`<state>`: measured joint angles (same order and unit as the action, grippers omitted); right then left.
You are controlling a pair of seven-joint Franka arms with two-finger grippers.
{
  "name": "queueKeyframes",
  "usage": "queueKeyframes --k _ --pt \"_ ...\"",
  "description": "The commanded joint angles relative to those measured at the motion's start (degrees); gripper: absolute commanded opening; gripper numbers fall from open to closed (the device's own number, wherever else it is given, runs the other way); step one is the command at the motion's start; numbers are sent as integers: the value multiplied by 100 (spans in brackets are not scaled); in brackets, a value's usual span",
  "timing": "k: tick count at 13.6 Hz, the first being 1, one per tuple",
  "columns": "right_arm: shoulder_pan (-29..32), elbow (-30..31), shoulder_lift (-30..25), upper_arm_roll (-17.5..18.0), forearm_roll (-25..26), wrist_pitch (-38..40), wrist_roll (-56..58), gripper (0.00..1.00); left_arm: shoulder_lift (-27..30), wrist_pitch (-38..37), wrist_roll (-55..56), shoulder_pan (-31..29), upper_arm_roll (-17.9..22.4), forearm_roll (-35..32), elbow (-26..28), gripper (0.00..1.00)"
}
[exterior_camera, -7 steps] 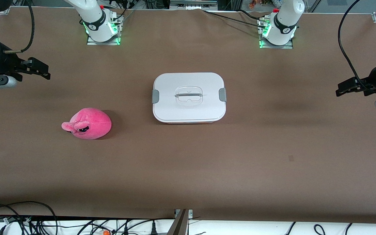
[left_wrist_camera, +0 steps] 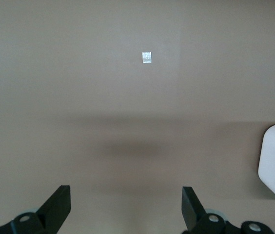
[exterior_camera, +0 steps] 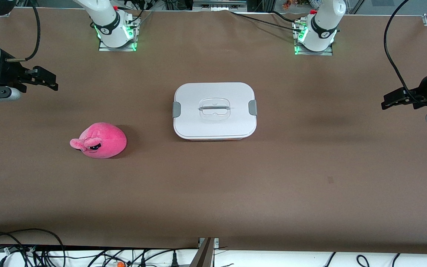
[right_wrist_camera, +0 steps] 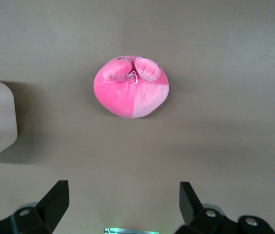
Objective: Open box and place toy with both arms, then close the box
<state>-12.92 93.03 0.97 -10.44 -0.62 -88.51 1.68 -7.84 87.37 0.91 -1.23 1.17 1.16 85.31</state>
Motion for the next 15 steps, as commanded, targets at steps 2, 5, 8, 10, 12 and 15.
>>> queueKeyframes --k 2,5,8,10,12,15 --pt "-9 -162 43 -1 62 158 -45 100 -68 -36 -12 -44 -56 -45 -155 100" --pt "-18 -118 43 7 53 150 -54 100 -103 -36 -4 -44 -56 -37 -155 100" --pt "-9 -109 8 -19 18 158 -54 100 -121 -36 5 35 -82 -10 -155 100" --pt "-9 -74 -9 -19 9 158 -54 100 -182 -36 75 236 -195 -28 -163 100" --pt "-9 -65 -9 -19 1 150 -54 100 -305 -36 49 587 -231 -19 -163 100" --pt "-9 -65 -1 -2 -8 132 -45 100 -533 -36 -21 1430 -231 -19 -277 100"
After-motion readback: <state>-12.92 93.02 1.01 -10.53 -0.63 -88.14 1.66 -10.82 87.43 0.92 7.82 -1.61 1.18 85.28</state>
